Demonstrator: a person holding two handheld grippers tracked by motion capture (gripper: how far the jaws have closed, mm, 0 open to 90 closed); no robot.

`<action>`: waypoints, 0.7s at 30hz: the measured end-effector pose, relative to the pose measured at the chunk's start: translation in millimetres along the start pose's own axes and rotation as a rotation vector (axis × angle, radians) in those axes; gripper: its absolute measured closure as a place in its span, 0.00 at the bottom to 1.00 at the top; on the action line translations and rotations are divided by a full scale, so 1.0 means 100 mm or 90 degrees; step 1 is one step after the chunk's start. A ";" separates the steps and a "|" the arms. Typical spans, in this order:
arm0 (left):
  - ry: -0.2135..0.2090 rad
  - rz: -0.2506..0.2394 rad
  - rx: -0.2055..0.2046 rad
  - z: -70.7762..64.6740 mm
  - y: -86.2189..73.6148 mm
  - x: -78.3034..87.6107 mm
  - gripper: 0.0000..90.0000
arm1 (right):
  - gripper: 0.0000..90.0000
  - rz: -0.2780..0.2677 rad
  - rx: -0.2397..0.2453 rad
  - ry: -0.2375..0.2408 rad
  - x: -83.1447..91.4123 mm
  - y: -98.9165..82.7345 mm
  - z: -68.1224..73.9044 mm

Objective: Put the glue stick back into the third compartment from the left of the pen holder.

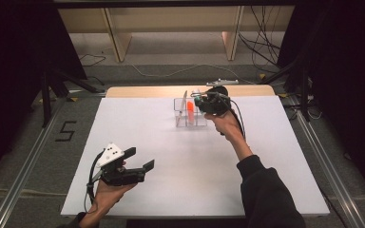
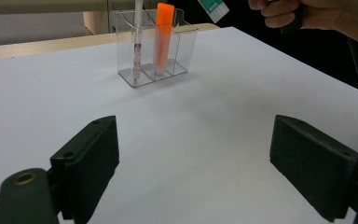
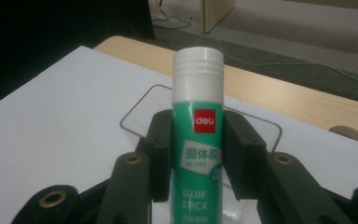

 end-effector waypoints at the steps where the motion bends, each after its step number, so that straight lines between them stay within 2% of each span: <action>1: 0.000 0.000 0.000 0.00 0.00 0.00 0.17 | 0.73 -0.001 -0.002 -0.005 -0.02 0.00 -0.02; 9: -0.001 0.001 -0.001 0.00 0.00 0.01 0.17 | 0.73 -0.007 -0.012 -0.033 -0.15 0.02 -0.14; 21: -0.001 -0.001 -0.001 0.00 0.00 0.00 0.17 | 0.73 -0.015 -0.022 -0.063 -0.23 0.01 -0.27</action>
Point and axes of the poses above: each handheld gripper's, and its own axes: x roughly backward along the jaws, y roughly out of its top, z roughly to its left, the point moved 9 cm from there along -x, roughly forward along the jaws, and after that the axes turned 12 degrees about x, right-handed, at the moved point
